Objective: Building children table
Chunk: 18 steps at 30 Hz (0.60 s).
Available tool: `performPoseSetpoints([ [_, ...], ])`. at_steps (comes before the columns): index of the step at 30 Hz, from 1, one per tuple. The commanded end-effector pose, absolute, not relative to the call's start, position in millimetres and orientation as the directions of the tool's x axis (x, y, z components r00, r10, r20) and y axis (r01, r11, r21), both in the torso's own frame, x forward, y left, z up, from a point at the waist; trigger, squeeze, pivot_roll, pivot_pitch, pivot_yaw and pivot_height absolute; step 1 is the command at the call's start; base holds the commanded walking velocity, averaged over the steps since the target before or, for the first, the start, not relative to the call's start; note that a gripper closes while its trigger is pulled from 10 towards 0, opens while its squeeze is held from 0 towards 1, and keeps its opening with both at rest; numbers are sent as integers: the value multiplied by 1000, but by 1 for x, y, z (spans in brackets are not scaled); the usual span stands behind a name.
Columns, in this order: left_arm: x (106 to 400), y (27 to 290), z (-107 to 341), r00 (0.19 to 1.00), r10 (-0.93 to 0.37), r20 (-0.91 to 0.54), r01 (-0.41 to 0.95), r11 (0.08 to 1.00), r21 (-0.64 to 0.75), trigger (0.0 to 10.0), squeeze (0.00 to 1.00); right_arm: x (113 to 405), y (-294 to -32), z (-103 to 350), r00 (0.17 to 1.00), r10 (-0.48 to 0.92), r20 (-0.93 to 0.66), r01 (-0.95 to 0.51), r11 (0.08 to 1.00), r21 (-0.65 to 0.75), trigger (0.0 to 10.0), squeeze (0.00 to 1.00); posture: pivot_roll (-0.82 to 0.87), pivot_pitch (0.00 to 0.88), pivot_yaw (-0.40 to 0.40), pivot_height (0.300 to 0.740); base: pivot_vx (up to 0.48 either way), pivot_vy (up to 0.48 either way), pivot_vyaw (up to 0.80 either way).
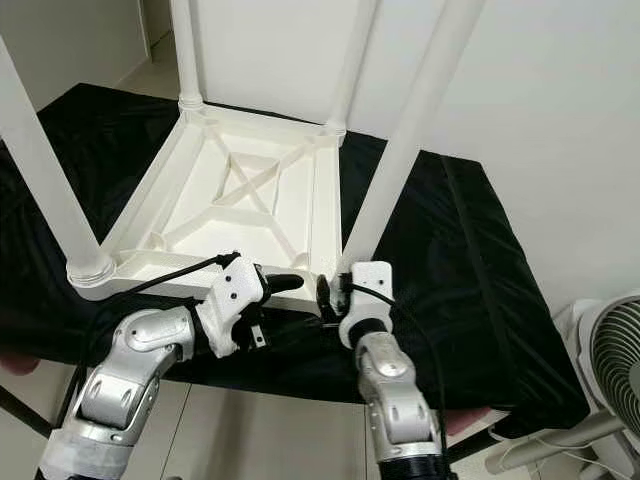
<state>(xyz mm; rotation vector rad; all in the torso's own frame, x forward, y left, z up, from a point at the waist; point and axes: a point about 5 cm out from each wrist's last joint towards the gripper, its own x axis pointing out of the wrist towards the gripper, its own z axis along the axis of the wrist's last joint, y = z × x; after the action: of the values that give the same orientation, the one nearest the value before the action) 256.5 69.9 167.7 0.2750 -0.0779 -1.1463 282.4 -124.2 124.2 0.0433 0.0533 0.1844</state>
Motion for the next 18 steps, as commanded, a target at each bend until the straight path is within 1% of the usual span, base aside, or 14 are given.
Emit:
performPoseSetpoints([
  [1,258,68,170,517,-856,-26,829,492,265,10000,0,284,-132,124,976,211,-52,-207,976,71,10000,1000,-11,0,-145,740,0,0,0],
  [2,257,68,169,511,-859,-25,833,488,262,10000,0,284,-134,125,972,229,-45,-226,971,74,10000,1000,-11,0,-145,740,0,0,0],
  [3,255,67,168,501,-865,-27,839,478,261,10000,0,284,-136,127,962,270,-34,-268,961,62,10000,0,-7,0,-149,740,0,0,0],
  [6,250,67,159,484,-873,-66,844,446,299,10000,0,286,-145,131,930,369,-3,-369,929,20,10000,0,-6,0,-153,740,0,0,0],
  [7,250,66,155,490,-868,-81,842,446,305,10000,0,288,-147,133,916,402,9,-402,916,-2,10000,0,-8,0,-153,740,0,0,0],
  [9,250,66,152,493,-866,-89,842,448,301,10000,0,289,-150,133,905,425,11,-425,905,-22,10000,0,-8,0,-153,740,0,0,0],
  [11,250,65,147,500,-861,-95,841,456,290,10000,0,294,-152,135,863,504,20,-503,863,-54,10000,0,-9,0,-150,740,0,0,0],
  [12,250,65,147,500,-861,-95,841,456,290,10000,0,294,-152,135,863,504,20,-503,863,-54,10000,0,-9,0,-150,740,0,0,0],
  [14,249,65,143,502,-859,-100,843,460,278,10000,0,298,-152,135,811,585,-2,-582,807,-96,10000,0,-10,0,-147,740,0,0,0],
  [18,248,65,140,505,-857,-105,843,464,273,10000,0,306,-155,131,777,629,-38,-629,770,-107,10000,0,-4,4,-147,740,0,0,0],
])
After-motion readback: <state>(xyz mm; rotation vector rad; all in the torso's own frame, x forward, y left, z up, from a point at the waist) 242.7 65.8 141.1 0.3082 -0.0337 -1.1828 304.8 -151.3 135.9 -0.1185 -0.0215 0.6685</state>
